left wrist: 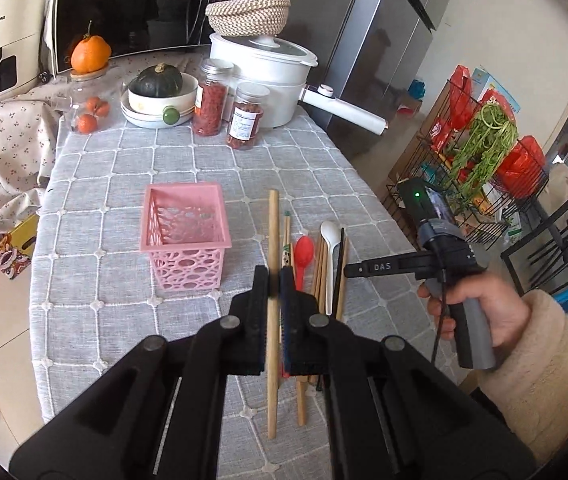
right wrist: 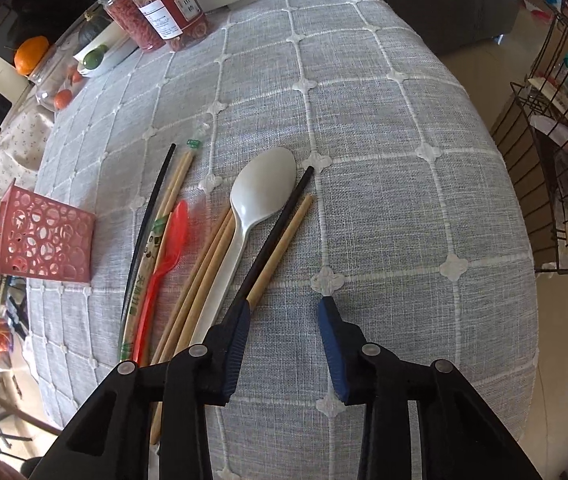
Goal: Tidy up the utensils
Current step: 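Grasp a wooden chopstick with the left tool while the right tool grasps another wooden chopstick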
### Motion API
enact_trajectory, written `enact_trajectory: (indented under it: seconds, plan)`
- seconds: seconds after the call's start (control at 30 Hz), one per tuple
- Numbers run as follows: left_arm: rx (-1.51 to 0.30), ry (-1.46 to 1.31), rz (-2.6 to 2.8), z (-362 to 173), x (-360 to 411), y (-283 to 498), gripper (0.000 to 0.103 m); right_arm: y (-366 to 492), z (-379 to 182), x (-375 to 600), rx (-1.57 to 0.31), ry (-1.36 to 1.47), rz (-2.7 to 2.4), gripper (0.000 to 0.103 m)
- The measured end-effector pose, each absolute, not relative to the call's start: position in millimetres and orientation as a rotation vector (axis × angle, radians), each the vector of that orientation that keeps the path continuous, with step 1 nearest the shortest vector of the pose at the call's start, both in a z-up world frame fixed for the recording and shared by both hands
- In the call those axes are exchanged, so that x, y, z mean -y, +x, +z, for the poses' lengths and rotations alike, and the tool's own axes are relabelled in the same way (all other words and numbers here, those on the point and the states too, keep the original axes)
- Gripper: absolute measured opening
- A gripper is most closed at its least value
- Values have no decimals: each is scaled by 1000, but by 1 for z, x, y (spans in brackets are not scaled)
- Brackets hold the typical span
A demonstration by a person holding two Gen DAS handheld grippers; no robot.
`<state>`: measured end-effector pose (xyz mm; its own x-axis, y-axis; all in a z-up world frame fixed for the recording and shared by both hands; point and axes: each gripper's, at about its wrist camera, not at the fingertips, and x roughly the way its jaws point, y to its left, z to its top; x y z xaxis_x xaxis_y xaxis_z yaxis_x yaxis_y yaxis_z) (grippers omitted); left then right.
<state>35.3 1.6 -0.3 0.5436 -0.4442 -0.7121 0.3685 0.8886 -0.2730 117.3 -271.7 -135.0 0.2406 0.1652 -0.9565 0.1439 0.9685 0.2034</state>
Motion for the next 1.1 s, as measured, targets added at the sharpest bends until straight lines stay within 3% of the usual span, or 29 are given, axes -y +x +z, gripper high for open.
enact_trajectory:
  seconds: [0.33, 0.43, 0.63, 0.87, 1.1]
  plan:
    - [-853, -122, -494, 5, -16, 31, 6, 124, -137, 248, -1357, 181, -60, 27]
    - [-850, -115, -494, 5, -16, 29, 6, 124, -140, 228, -1357, 40, -110, 21]
    - [-843, -118, -462, 3, -25, 32, 6, 123, -140, 232, -1341, 93, -108, 7]
    - [-791, -151, -393, 14, -40, 33, 6, 116, -133, 248, -1273, 136, -92, 6]
    - [-633, -172, -358, 39, -52, 23, 6, 94, -79, 248, -1102, 185, -36, 6]
